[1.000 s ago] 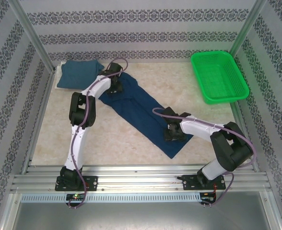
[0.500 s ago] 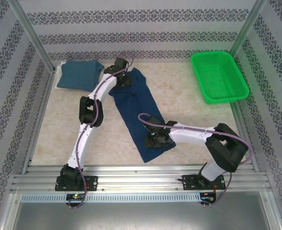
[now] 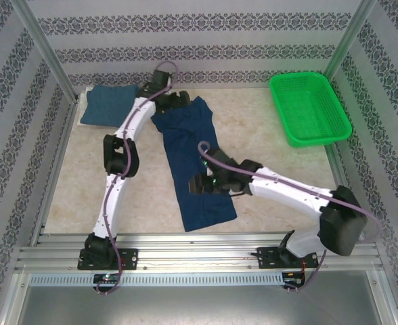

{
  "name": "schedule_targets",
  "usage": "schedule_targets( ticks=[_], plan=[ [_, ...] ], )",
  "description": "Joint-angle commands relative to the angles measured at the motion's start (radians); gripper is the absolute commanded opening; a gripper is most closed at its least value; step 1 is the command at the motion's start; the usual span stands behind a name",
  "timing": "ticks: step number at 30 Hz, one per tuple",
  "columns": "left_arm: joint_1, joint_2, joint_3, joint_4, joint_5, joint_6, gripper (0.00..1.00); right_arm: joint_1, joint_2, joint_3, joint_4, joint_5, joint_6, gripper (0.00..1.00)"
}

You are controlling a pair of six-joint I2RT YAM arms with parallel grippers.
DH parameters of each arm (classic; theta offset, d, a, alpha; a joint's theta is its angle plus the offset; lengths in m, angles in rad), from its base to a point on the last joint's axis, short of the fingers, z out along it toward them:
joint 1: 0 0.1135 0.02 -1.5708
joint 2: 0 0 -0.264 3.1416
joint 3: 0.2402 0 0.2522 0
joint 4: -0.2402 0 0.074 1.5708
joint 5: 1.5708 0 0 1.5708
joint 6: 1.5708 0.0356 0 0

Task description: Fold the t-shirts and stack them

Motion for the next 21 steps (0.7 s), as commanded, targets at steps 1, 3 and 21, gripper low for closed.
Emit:
schedule_targets(
  ticks=[1,3,21],
  plan=[
    [0.02,-0.249,-0.07,0.005,-0.028,0.05,1.0,-0.121,0.025,0.101,-0.073,0.079,-0.176,0.65],
    [0.017,-0.363,-0.213,-0.008,-0.116,0.07,1.0,-0.184,0.1,0.218,-0.085,0.071,-0.261,0.65],
    [0.012,-0.28,-0.632,0.114,-0.292,0.036,0.4,-0.317,0.533,0.503,-0.089,-0.067,-0.357,0.5]
  ],
)
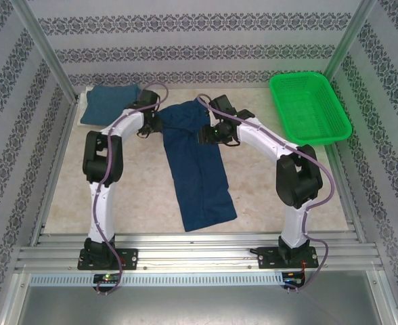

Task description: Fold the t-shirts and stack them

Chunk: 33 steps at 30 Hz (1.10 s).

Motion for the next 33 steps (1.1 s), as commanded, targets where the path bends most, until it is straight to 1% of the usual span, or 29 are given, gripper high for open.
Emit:
schedule_targets(
  ticks=[1,3,9,14,16,18,21,24,26,28,31,33],
  plan=[
    [-0.009,0.023,0.108,-0.01,-0.035,-0.013,0.4,0.007,0.004,-0.057,0.017,-0.032,-0.004,0.5],
    [-0.008,0.061,0.141,-0.01,-0.036,-0.013,0.41,0.007,-0.013,-0.112,0.06,-0.047,0.012,0.5],
    [-0.017,0.201,0.347,-0.072,-0.009,0.01,0.5,0.032,-0.049,-0.284,0.122,-0.056,0.062,0.5],
    [-0.042,0.425,0.71,-0.238,0.087,0.028,0.49,0.088,-0.098,-0.446,0.183,-0.033,0.133,0.5],
    [-0.049,0.49,0.784,-0.251,0.121,0.017,0.49,0.115,-0.123,-0.496,0.215,-0.04,0.156,0.51],
    [-0.056,0.515,0.796,-0.226,0.127,0.012,0.49,0.142,-0.149,-0.528,0.22,-0.024,0.177,0.51],
    [-0.063,0.529,0.787,-0.161,0.138,0.007,0.5,0.18,-0.193,-0.577,0.241,-0.034,0.214,0.51],
    [-0.064,0.534,0.781,-0.067,0.2,-0.019,0.52,0.215,-0.237,-0.639,0.266,-0.037,0.272,0.51],
    [-0.07,0.541,0.782,0.0,0.226,-0.04,0.55,0.236,-0.256,-0.679,0.285,-0.035,0.326,0.52],
    [-0.075,0.552,0.788,0.059,0.246,-0.061,0.56,0.252,-0.27,-0.717,0.335,-0.059,0.379,0.52],
    [-0.079,0.573,0.799,0.151,0.291,-0.104,0.59,0.247,-0.313,-0.739,0.393,-0.042,0.403,0.54],
    [-0.077,0.577,0.814,0.163,0.298,-0.13,0.59,0.211,-0.329,-0.692,0.357,-0.039,0.359,0.56]
  ],
)
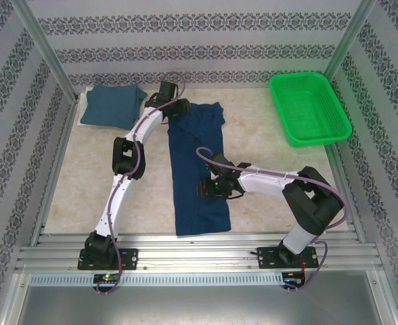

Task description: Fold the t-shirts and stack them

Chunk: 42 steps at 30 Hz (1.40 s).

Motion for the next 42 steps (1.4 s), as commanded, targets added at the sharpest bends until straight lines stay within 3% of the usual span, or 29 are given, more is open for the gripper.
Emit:
schedule_targets(
  ticks=[1,4,6,8,13,17,22,27,32,42],
  plan=[
    [-0.011,0.046,0.025,0.053,0.074,-0.072,0.63,-0.049,-0.039,0.065,-0.013,0.016,-0.02,0.57],
    [0.002,-0.016,0.015,0.057,0.095,-0.077,0.71,-0.126,-0.024,0.165,-0.068,0.03,-0.105,0.59],
    [0.017,-0.075,0.006,0.038,0.092,-0.077,0.84,-0.173,0.009,0.238,-0.093,0.03,-0.149,0.6],
    [0.032,-0.156,-0.04,0.034,0.097,-0.058,0.91,-0.209,0.074,0.359,-0.157,0.039,-0.215,0.6],
    [0.053,-0.381,-0.249,0.002,0.062,0.013,0.98,-0.279,0.301,0.679,-0.243,0.094,-0.29,0.58],
    [0.054,-0.611,-0.575,0.077,-0.035,0.063,1.0,-0.32,0.514,0.937,-0.343,0.098,-0.306,0.56],
    [0.053,-0.783,-0.902,0.214,-0.059,0.038,0.97,-0.358,0.68,1.156,-0.388,0.071,-0.279,0.54],
    [0.052,-0.855,-1.075,0.295,-0.019,0.003,0.95,-0.369,0.807,1.332,-0.427,0.012,-0.249,0.54],
    [0.052,-0.948,-1.2,0.333,-0.02,-0.006,0.96,-0.389,0.948,1.516,-0.504,-0.011,-0.121,0.54],
    [0.043,-1.205,-1.492,0.347,0.018,-0.062,0.96,-0.439,1.068,1.591,-0.376,-0.096,0.181,0.55]
  ],
)
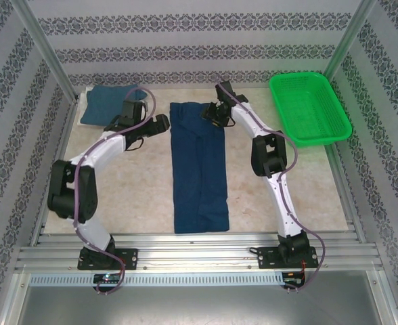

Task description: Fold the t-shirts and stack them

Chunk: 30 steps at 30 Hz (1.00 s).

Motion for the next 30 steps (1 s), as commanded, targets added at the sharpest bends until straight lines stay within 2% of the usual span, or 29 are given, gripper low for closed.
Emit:
schedule_targets(
  ticks=[1,6,11,13,16,19,23,30],
  plan=[
    [-0.02,-0.087,-0.1,0.046,0.033,-0.042,0.96,-0.017,0.078,0.054,0.045,-0.028,0.144,0.55],
    [-0.056,-0.244,-0.252,0.013,0.038,-0.073,0.96,-0.028,0.181,0.202,0.094,-0.061,0.245,0.57],
    [-0.081,-0.419,-0.389,-0.058,0.016,-0.089,0.97,-0.031,0.23,0.247,0.253,-0.113,0.344,0.57],
    [-0.107,-0.483,-0.434,-0.08,0.024,-0.111,0.97,-0.024,0.218,0.27,0.31,-0.156,0.338,0.57],
    [-0.173,-0.569,-0.484,-0.137,0.002,-0.149,0.98,0.0,0.105,0.281,0.253,-0.204,0.22,0.58],
    [-0.225,-0.667,-0.552,-0.154,0.013,-0.221,0.97,0.023,-0.162,0.023,0.269,-0.202,0.106,0.6],
    [-0.311,-0.749,-0.624,-0.173,-0.014,-0.298,0.97,0.007,-0.558,-0.491,0.419,-0.18,0.043,0.64],
    [-0.529,-0.628,-0.659,-0.123,-0.065,-0.423,0.91,-0.015,-1.065,-1.182,0.276,-0.212,-0.128,0.61]
  ],
)
